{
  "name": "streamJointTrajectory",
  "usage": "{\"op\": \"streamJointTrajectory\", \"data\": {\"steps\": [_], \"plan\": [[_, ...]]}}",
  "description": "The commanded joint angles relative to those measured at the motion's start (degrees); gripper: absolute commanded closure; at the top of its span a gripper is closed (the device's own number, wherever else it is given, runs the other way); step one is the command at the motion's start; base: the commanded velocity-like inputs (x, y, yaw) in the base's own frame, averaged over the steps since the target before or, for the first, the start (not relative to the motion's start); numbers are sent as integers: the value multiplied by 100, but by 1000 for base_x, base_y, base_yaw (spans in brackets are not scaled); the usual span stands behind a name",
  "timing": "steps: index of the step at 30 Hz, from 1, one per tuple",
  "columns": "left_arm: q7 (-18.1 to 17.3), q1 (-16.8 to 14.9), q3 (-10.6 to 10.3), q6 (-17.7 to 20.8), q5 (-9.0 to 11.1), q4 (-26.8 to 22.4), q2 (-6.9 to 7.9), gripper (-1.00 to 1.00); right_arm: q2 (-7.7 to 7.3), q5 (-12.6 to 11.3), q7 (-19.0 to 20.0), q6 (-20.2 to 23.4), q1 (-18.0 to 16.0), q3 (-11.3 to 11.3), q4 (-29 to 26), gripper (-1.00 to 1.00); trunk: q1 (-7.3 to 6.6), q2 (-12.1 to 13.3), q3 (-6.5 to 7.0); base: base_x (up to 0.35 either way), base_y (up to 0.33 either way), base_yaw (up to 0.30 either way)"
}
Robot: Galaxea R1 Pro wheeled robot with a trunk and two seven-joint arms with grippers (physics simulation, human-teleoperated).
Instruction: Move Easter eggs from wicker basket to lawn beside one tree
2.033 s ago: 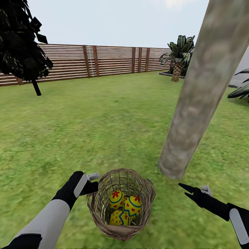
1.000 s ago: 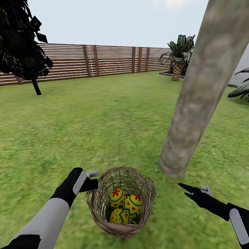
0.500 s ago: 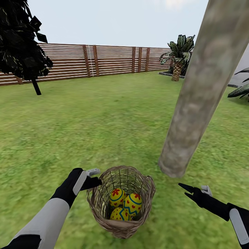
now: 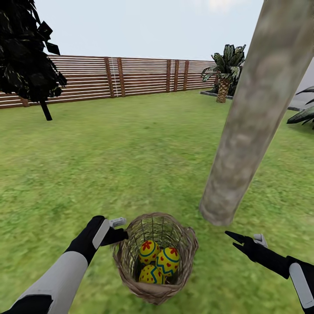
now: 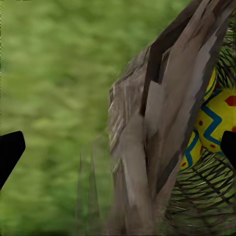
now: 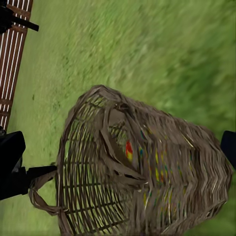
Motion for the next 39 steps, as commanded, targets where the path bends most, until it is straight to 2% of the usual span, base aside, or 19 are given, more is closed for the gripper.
{"op": "streamJointTrajectory", "data": {"steps": [1,39], "plan": [[54,-1,3,19,60,-7,-2,-100,-1,10,21,25,-4,-9,0,-100,-24,40,13,0,0,0],[54,-1,6,37,60,-86,21,-100,-1,10,21,25,-4,-9,0,-100,-858,1564,696,0,0,0]]}}
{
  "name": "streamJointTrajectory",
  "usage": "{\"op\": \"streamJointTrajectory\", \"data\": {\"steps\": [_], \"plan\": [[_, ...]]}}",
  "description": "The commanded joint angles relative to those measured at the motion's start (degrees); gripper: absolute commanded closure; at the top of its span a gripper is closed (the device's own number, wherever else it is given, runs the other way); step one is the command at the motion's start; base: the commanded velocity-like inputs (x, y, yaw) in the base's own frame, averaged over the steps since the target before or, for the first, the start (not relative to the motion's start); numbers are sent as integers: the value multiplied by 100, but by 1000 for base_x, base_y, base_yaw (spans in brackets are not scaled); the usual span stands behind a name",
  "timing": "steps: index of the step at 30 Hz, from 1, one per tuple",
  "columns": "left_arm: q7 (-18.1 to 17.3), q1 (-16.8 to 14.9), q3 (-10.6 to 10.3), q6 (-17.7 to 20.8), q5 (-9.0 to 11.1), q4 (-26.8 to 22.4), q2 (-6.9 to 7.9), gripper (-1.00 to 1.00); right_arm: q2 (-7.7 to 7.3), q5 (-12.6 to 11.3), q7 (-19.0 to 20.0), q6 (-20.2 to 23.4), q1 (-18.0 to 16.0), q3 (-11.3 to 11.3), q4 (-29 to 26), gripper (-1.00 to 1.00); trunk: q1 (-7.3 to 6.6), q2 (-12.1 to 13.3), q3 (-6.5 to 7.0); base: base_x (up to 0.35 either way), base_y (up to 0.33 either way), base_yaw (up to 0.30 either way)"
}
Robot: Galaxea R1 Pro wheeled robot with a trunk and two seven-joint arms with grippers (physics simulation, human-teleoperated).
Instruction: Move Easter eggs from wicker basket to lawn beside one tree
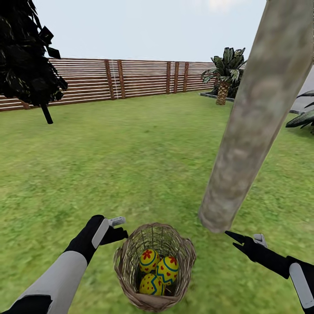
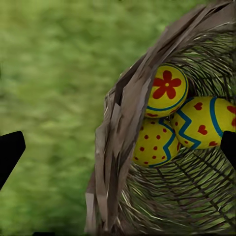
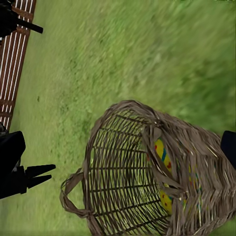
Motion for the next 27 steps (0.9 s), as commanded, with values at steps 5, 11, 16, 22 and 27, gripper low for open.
{"op": "streamJointTrajectory", "data": {"steps": [5,11,16,22,27], "plan": [[54,-2,8,19,60,-7,10,-100,-7,9,22,25,-4,-8,0,-100,-111,200,85,0,0,0],[54,-2,18,26,60,-186,22,-100,-2,9,22,25,-4,-8,0,-100,-243,441,193,0,0,0],[54,-2,19,28,60,-222,28,-100,-6,9,22,25,-4,-8,0,-100,-353,641,283,0,0,0],[54,-2,18,28,60,-226,21,-100,-13,9,22,25,-4,-12,0,-100,-485,882,391,0,0,0],[54,-2,11,23,60,-226,14,-100,-24,15,22,25,-4,-17,0,-100,-594,1082,480,0,0,0]]}}
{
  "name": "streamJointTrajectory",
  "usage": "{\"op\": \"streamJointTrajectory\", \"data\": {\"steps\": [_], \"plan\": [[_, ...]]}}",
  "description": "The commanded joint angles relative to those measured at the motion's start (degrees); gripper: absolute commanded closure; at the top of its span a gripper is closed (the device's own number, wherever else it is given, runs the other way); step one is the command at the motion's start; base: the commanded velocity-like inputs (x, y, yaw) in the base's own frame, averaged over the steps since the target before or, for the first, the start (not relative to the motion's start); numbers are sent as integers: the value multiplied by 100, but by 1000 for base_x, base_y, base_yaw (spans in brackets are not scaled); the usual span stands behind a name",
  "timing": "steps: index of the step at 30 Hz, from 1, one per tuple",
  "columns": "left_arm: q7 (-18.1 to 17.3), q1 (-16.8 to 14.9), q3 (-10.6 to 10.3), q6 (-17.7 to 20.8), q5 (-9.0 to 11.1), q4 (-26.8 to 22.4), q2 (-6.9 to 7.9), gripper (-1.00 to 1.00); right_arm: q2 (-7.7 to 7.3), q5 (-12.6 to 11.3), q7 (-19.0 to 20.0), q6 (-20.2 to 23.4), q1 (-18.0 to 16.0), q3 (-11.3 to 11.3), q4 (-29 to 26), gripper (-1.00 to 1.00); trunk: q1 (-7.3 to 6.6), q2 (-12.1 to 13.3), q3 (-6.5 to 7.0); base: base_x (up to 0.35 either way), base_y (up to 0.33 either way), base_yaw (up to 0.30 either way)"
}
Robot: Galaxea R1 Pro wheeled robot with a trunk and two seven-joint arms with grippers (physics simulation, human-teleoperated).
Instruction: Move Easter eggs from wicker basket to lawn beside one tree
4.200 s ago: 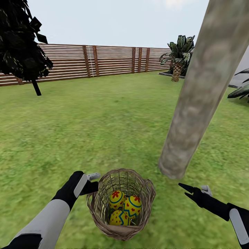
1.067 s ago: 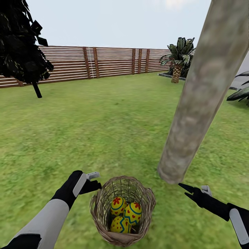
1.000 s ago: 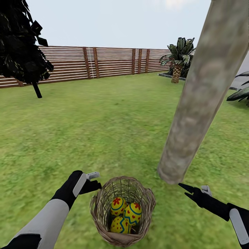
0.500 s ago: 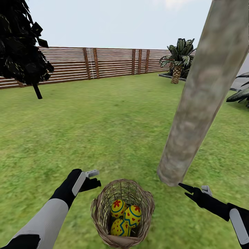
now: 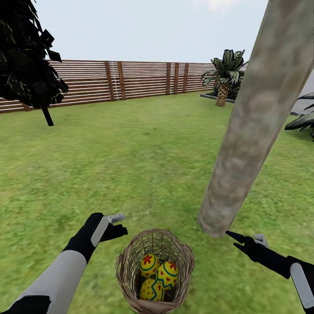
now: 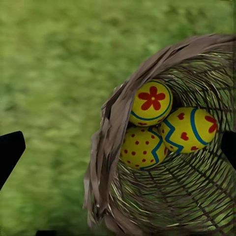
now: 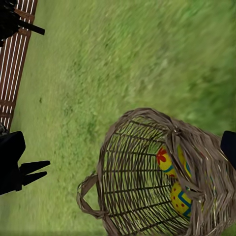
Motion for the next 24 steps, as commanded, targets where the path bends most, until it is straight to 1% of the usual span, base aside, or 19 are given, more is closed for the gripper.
{"op": "streamJointTrajectory", "data": {"steps": [1,24], "plan": [[54,-2,5,19,60,-7,0,-100,0,10,22,25,-4,-9,0,-100,-23,39,13,0,0,0],[54,-2,13,15,60,-1,0,-100,-4,9,23,25,-4,-14,-13,-100,-528,962,426,0,0,0]]}}
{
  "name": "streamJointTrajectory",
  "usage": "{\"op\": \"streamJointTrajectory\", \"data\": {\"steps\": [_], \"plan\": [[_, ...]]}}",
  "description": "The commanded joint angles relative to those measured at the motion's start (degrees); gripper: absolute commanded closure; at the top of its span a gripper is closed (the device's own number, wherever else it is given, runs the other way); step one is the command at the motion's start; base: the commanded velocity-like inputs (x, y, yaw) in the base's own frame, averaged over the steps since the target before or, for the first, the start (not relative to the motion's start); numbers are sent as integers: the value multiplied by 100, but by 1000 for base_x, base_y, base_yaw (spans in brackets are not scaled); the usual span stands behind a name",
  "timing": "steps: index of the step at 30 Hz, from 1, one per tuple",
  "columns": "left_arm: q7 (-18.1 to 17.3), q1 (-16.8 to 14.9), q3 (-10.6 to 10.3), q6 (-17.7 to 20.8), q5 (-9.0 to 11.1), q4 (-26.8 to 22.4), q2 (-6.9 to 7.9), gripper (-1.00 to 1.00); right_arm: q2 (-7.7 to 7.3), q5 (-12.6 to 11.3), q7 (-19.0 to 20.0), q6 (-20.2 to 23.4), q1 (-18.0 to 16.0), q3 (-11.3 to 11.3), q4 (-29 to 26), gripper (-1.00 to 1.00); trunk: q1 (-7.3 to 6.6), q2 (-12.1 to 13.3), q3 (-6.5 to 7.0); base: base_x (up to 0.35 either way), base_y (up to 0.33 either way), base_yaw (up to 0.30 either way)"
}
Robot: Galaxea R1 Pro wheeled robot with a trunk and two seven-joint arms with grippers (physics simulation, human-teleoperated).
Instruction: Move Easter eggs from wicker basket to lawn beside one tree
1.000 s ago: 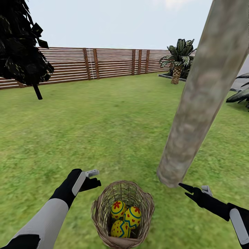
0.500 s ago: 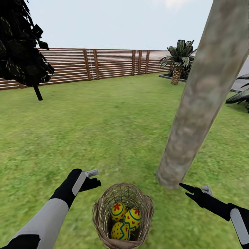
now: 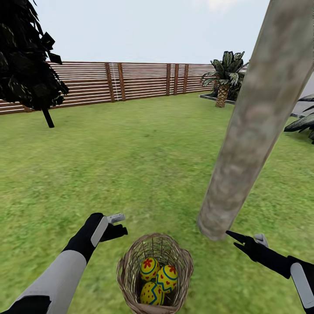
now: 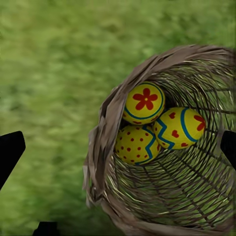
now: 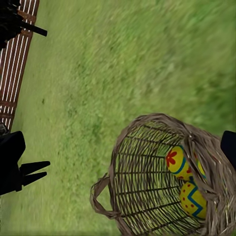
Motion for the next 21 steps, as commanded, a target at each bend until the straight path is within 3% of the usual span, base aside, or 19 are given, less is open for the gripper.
{"op": "streamJointTrajectory", "data": {"steps": [1,21], "plan": [[54,-2,7,18,59,-5,-1,-100,5,7,24,24,-4,-7,-3,-100,-23,39,13,0,0,0],[54,-2,6,15,59,-12,11,-100,14,-51,83,-24,-22,-95,-45,-100,-462,841,373,0,0,0]]}}
